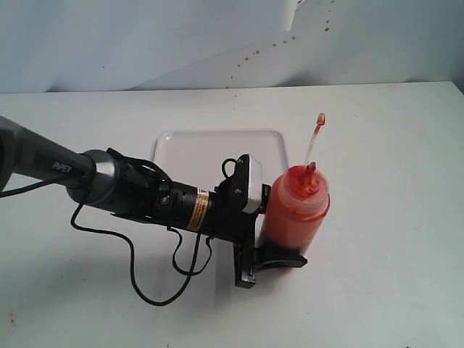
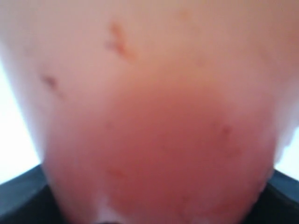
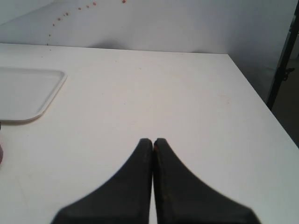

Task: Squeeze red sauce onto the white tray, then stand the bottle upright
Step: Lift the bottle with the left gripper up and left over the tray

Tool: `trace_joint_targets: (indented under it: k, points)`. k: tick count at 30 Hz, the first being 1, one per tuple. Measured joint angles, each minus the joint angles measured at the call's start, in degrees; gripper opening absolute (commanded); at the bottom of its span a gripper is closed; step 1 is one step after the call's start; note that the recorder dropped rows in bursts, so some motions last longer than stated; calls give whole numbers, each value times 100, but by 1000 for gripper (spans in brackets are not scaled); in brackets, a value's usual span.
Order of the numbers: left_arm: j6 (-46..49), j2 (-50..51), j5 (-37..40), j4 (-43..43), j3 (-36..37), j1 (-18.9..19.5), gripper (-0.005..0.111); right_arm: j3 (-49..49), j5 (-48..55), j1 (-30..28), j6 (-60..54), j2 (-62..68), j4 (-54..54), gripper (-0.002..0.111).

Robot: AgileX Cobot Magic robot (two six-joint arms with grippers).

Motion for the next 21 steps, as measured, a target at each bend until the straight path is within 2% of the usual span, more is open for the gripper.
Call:
trace_joint_targets:
  k: [12, 21]
  points:
    - [0, -9, 10, 70, 0, 35, 0, 0, 0, 0, 0, 0, 0, 0]
    - [-228, -501, 12, 589, 0, 333, 0, 0, 0, 0, 0, 0, 0, 0]
